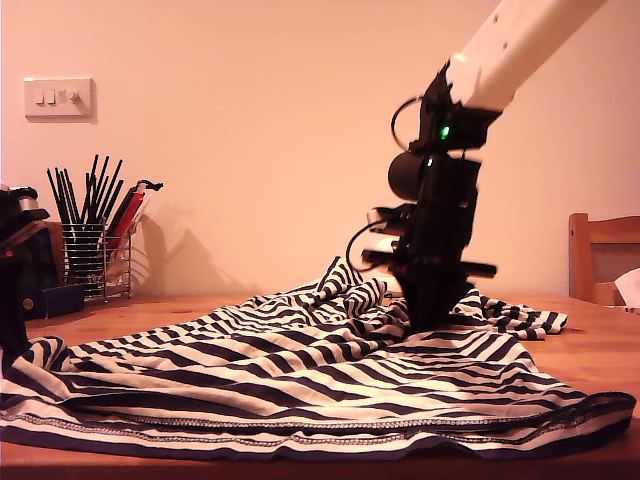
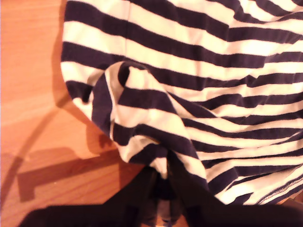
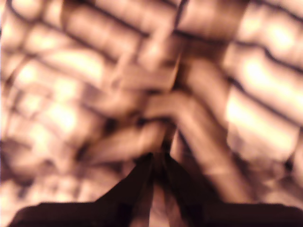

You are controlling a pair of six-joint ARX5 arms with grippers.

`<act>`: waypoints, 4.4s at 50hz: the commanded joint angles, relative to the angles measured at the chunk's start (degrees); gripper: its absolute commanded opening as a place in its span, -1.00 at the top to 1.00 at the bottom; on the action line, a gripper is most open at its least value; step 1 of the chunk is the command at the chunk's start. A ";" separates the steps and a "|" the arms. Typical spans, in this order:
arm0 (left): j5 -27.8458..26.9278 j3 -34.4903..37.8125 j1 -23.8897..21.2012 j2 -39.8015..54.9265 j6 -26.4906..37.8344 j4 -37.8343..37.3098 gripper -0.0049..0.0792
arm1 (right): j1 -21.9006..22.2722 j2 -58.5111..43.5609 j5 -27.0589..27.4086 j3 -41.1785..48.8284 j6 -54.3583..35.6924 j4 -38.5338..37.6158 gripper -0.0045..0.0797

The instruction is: Fold the t-shirt in front of you. After folding it, place it to the right side.

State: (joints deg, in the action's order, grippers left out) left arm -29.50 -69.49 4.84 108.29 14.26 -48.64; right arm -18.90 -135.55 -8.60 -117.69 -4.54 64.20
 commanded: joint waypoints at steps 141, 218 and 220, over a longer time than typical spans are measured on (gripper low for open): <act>-0.15 -0.24 -0.11 1.53 0.26 2.01 0.93 | 1.25 53.68 -3.50 74.53 17.29 -26.73 0.13; -0.13 -0.24 -0.09 1.53 0.26 1.90 0.93 | -1.79 43.25 -8.33 74.55 20.59 -32.76 0.92; -0.13 -0.24 -0.09 1.44 0.26 1.66 0.93 | -1.79 43.39 -8.20 74.55 20.26 -32.20 0.92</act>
State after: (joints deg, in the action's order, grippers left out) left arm -29.52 -69.54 4.84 108.29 14.26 -46.72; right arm -20.36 -90.76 -17.41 -44.88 15.66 31.27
